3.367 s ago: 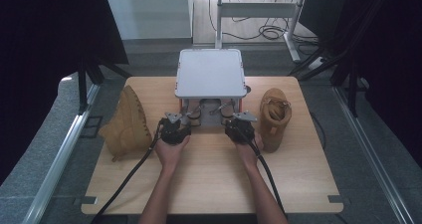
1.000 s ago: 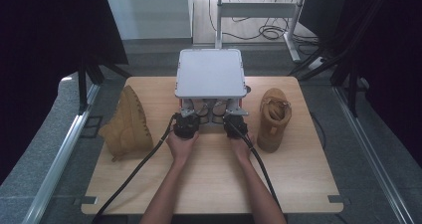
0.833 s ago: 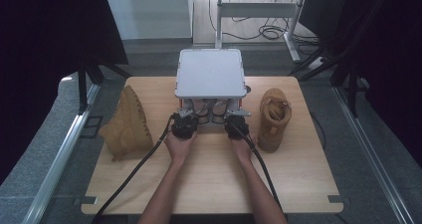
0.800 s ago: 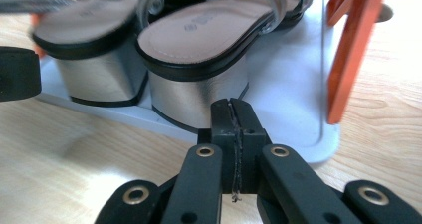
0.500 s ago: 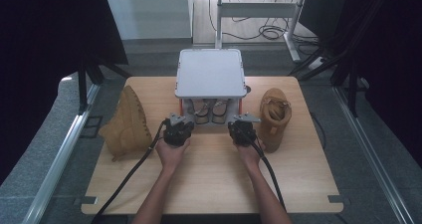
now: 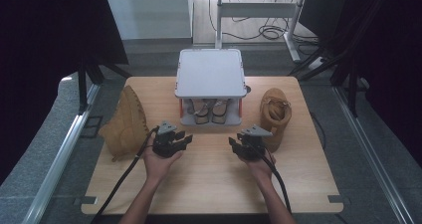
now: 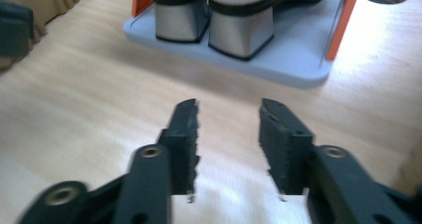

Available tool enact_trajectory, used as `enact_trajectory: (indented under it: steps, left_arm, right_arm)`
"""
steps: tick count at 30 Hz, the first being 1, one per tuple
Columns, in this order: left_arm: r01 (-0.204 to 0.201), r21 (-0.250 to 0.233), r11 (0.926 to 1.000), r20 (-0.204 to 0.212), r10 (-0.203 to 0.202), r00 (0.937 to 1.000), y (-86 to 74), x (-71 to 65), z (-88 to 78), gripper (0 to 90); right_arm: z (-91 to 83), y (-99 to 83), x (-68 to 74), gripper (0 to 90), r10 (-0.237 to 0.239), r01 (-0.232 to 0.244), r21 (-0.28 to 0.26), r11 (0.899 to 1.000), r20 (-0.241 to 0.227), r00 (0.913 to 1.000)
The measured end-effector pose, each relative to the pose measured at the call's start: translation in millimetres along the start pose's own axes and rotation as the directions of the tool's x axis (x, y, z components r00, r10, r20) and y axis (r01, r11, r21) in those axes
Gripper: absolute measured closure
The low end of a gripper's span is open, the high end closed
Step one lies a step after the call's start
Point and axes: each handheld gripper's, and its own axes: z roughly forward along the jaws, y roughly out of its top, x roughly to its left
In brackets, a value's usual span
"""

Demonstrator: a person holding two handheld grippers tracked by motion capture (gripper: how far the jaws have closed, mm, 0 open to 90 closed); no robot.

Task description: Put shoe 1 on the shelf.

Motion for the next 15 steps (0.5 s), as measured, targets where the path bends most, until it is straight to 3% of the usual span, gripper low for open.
enact_trajectory:
  steps: [3,5,8,11,15]
  left_arm:
    - [-0.022,0.009,0.9997,-0.001,0.022,0.9998,-6.6,0.0,-10.5,56.0]
    - [-0.027,0.022,0.9994,0.014,0.027,0.9995,-14.9,1.8,-19.4,52.8]
    - [-0.04,0.039,0.9984,0.002,0.04,0.9992,-24.8,4.3,-27.6,48.5]
    - [-0.017,0.008,0.9998,-0.003,0.017,0.9999,-34.5,8.9,-41.5,48.6]
    - [-0.039,-0.006,0.9992,-0.027,0.039,0.9989,-37.9,12.7,-57.1,48.0]
  right_arm:
    - [-12.8,-9.0,-1.5,49.7,-0.013,0.013,0.0,1.0,-0.013,0.9998]
    - [-20.8,-16.3,-3.2,48.0,-0.028,0.028,0.011,1.0,-0.01,0.9996]
    - [-30.9,-26.8,-8.2,46.5,-0.027,0.027,0.024,0.999,-0.025,0.9993]
    - [-39.4,-35.3,-13.8,44.6,-0.022,0.023,0.03,0.999,-0.041,0.9989]
    - [-46.4,-42.8,-21.4,43.1,-0.034,0.036,0.031,0.999,-0.06,0.9976]
